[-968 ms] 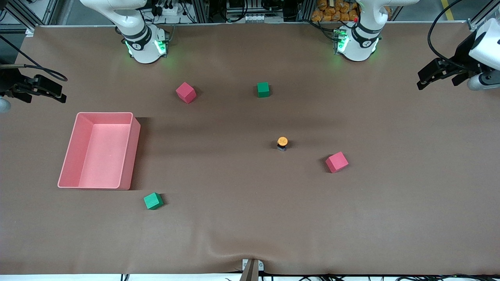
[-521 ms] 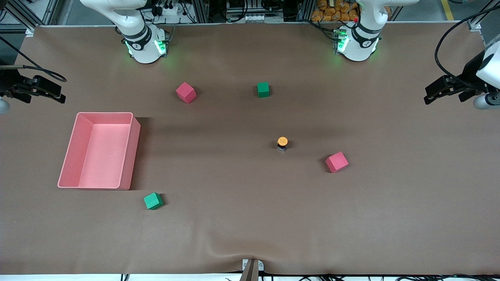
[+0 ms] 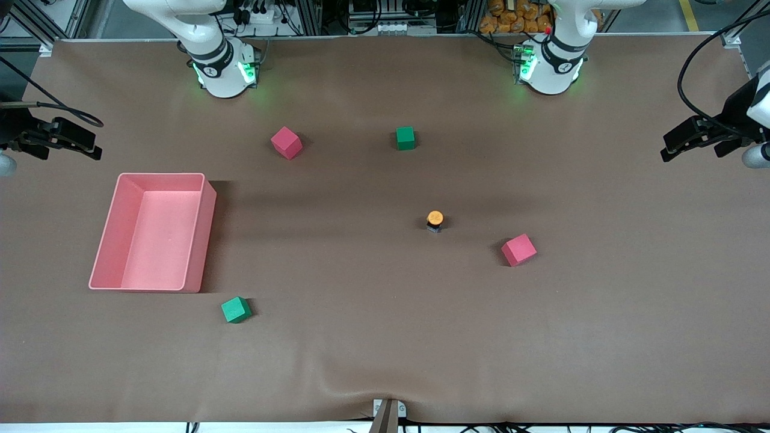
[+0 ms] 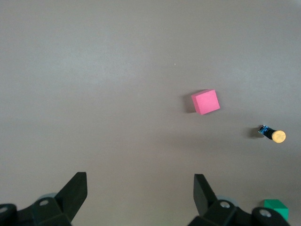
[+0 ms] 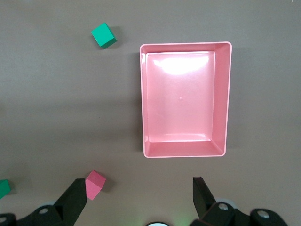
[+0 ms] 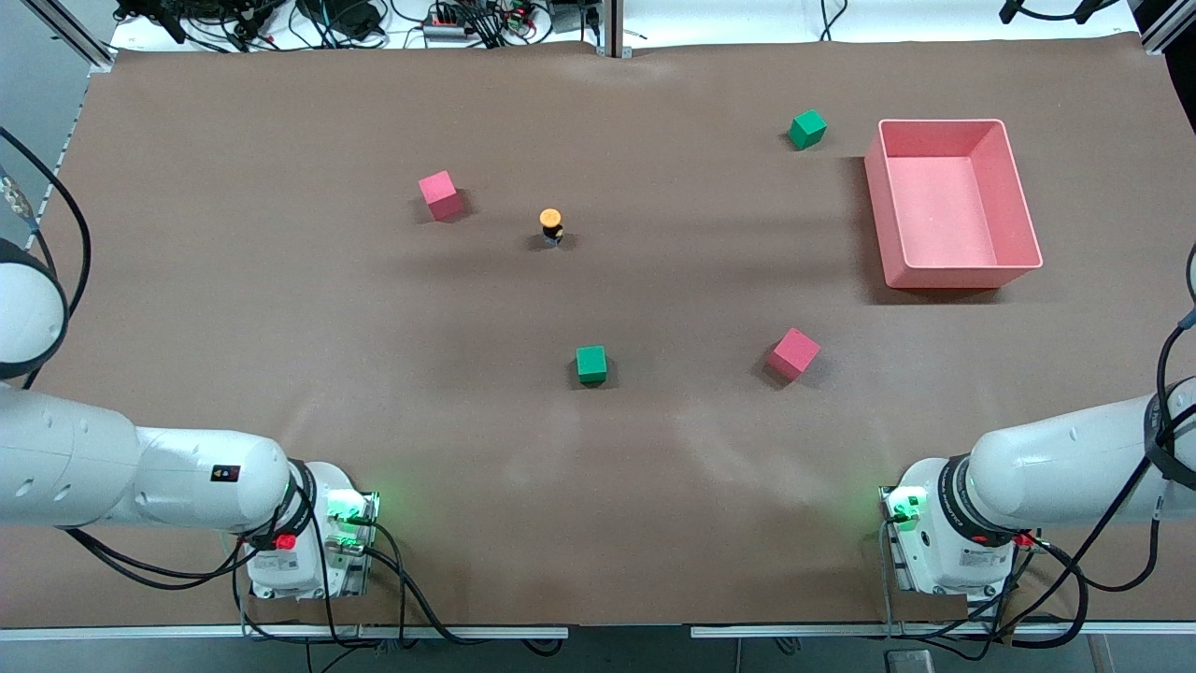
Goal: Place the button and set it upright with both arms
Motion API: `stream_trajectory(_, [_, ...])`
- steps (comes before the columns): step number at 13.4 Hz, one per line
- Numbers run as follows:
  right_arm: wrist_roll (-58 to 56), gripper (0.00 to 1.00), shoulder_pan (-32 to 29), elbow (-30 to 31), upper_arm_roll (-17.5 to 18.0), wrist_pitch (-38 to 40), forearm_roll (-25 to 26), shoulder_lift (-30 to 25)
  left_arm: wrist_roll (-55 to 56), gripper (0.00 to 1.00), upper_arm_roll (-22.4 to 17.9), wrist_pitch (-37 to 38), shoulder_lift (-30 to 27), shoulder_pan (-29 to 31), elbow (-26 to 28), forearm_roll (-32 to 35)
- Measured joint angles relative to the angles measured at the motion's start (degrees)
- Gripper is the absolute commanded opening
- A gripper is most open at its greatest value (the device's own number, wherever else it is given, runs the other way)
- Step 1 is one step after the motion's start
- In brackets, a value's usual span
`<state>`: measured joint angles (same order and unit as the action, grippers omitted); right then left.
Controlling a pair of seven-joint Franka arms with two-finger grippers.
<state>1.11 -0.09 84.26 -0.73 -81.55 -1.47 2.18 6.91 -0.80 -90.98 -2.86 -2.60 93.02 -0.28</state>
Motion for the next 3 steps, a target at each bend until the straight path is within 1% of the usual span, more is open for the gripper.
stream_trajectory(3, [0.0,1.00,0.0,0.0,0.0,0.0,0.0,0.0,0.3,1.00,0.0,0.0,0.0,0.0,0.0,-0.7])
